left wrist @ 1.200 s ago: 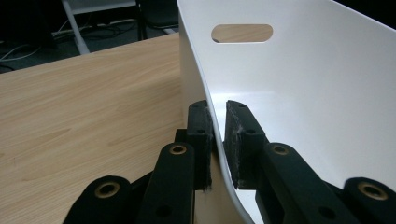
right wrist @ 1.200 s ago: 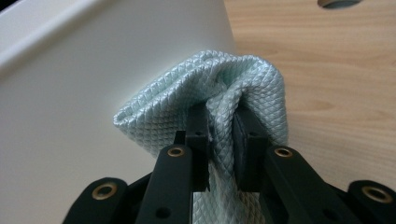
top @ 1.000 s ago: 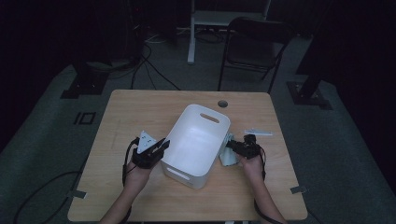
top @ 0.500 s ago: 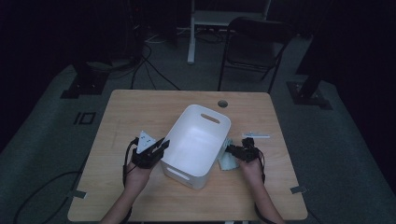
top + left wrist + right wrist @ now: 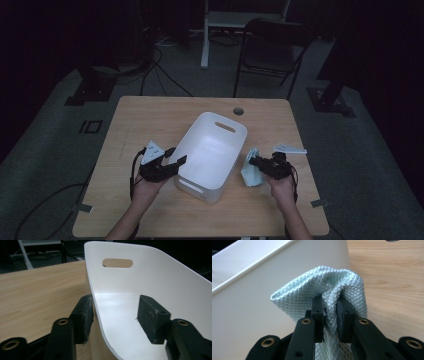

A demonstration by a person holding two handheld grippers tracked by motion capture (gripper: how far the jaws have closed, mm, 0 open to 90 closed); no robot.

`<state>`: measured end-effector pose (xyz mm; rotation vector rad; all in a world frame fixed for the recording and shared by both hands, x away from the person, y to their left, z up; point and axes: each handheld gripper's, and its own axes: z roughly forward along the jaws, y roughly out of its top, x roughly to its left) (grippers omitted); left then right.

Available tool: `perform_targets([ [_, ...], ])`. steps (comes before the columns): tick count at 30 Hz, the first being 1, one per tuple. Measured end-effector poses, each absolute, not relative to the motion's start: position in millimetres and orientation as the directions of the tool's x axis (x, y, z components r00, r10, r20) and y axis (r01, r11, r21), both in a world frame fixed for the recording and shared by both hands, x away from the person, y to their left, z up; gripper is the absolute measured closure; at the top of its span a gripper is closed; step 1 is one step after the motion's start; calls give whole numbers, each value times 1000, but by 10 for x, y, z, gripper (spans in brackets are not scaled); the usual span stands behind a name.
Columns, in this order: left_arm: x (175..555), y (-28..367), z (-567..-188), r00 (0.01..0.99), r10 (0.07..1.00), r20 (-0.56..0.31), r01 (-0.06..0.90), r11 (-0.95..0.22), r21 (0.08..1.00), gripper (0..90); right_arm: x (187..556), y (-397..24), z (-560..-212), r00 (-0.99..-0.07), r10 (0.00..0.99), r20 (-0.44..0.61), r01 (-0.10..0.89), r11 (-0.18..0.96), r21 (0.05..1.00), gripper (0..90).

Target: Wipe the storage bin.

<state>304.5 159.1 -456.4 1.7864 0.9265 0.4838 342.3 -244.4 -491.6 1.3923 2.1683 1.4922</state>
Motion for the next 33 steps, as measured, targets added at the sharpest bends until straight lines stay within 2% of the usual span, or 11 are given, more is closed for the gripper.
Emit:
perform_targets([
  [8, 2953, 1635, -4542, 642, 757, -121, 367, -165, 915, 374, 3186, -2611, -4922, -539, 766, 351, 593, 49, 804, 784],
  [13, 2865, 1644, -4490, 670, 730, -138, 367, -164, 916, 373, 3023, -2723, -5016, -523, 767, 372, 605, 28, 795, 783],
  [21, 2728, 1542, -4480, 713, 685, -149, 370, -186, 910, 356, 2995, -2803, -5010, -508, 773, 379, 594, -4, 804, 782],
  [31, 2599, 1376, -4460, 771, 630, -94, 343, -286, 895, 369, 3009, -2859, -5032, -493, 781, 383, 599, -14, 801, 783],
  [33, 2585, 1348, -4465, 780, 616, -105, 344, -284, 895, 369, 3009, -2869, -5031, -490, 780, 390, 600, -23, 800, 783],
])
